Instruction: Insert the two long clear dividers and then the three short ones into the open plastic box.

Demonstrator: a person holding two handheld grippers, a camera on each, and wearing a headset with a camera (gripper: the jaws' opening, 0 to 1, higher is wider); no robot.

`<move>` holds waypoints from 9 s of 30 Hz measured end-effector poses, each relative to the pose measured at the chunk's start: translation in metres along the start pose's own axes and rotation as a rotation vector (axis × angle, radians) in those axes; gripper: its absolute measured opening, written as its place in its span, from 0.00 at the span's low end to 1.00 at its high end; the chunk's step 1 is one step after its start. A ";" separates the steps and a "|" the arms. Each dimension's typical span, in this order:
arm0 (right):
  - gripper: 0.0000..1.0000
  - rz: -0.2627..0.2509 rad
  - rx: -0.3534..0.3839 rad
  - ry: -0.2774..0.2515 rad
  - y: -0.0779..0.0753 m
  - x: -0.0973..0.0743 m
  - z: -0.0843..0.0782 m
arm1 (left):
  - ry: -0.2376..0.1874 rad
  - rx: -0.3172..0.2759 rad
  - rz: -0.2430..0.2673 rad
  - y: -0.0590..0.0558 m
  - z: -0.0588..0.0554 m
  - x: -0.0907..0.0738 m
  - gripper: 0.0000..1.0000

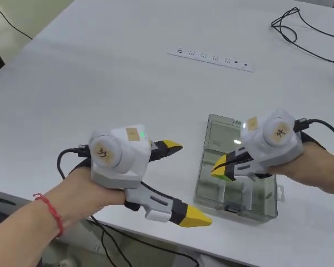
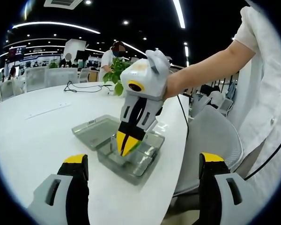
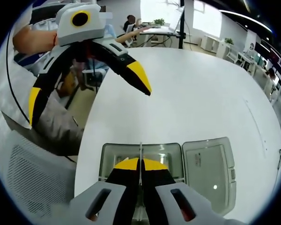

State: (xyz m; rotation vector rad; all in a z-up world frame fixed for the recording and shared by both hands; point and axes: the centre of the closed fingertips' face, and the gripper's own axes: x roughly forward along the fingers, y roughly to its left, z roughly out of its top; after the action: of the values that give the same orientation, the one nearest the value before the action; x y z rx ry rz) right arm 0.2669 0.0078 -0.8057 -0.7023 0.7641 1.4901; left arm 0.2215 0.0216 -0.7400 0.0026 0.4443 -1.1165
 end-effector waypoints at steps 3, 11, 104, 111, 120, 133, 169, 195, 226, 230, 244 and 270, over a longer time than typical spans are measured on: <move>0.03 0.004 -0.012 0.018 0.001 0.003 -0.002 | 0.002 0.001 0.000 0.000 -0.001 0.000 1.00; 0.03 0.007 -0.031 0.044 0.001 0.005 -0.004 | 0.006 0.004 -0.006 -0.002 -0.001 0.002 1.00; 0.50 -0.119 0.123 0.261 0.019 -0.117 -0.189 | 0.026 -0.005 -0.012 -0.007 0.000 0.004 1.00; 0.48 -0.104 0.094 0.333 0.021 -0.111 -0.209 | 0.027 -0.009 -0.012 -0.008 -0.001 0.002 1.00; 0.44 -0.099 0.078 0.367 0.018 -0.109 -0.220 | 0.031 -0.009 -0.012 -0.009 -0.001 0.002 1.00; 0.37 -0.105 0.064 0.382 0.021 -0.109 -0.222 | 0.029 -0.010 -0.012 -0.011 -0.002 0.002 1.00; 0.33 -0.266 -0.013 0.234 0.032 -0.138 -0.137 | -0.016 -0.039 -0.023 -0.018 0.018 0.002 0.95; 0.33 -0.352 -0.158 0.162 0.050 -0.144 -0.042 | -0.136 -0.347 -0.055 -0.037 0.052 0.022 0.60; 0.33 -0.358 -0.248 0.131 0.077 -0.133 0.012 | -0.151 -0.595 -0.161 -0.066 0.060 0.050 0.12; 0.33 -0.360 -0.262 0.145 0.078 -0.132 0.012 | -0.153 -0.606 -0.175 -0.068 0.061 0.051 0.07; 0.33 -0.360 -0.263 0.153 0.080 -0.132 0.010 | -0.155 -0.645 -0.202 -0.072 0.061 0.052 0.00; 0.32 -0.252 -0.104 -0.004 0.073 -0.144 0.020 | -0.121 -0.431 -0.206 -0.070 0.055 0.047 0.00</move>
State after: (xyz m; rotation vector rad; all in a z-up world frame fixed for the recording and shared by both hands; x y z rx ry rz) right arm 0.2030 -0.0637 -0.6743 -0.8418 0.5749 1.3066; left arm 0.1971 -0.0624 -0.6907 -0.4960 0.5783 -1.1957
